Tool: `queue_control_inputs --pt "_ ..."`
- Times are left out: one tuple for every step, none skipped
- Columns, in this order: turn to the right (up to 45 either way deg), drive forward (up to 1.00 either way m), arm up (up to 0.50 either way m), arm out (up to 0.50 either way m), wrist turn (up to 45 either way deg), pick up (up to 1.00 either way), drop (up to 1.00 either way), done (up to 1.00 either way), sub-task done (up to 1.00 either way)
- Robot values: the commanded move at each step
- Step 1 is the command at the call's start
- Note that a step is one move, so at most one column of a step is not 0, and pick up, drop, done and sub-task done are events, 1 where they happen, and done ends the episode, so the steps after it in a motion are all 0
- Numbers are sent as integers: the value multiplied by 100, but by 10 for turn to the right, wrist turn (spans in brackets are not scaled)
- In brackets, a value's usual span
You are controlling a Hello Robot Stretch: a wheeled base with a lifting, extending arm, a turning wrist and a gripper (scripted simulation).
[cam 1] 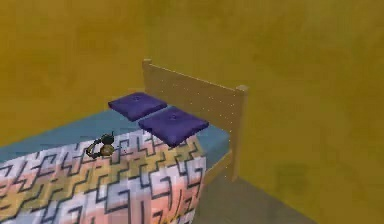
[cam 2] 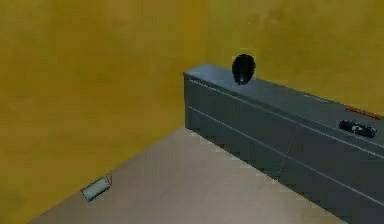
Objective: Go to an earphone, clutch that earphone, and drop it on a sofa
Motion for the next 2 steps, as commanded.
queue_control_inputs --pt "-270 0 0 0 0 0 0 0 0" --pt "0 30 0 0 0 0 0 0 0"
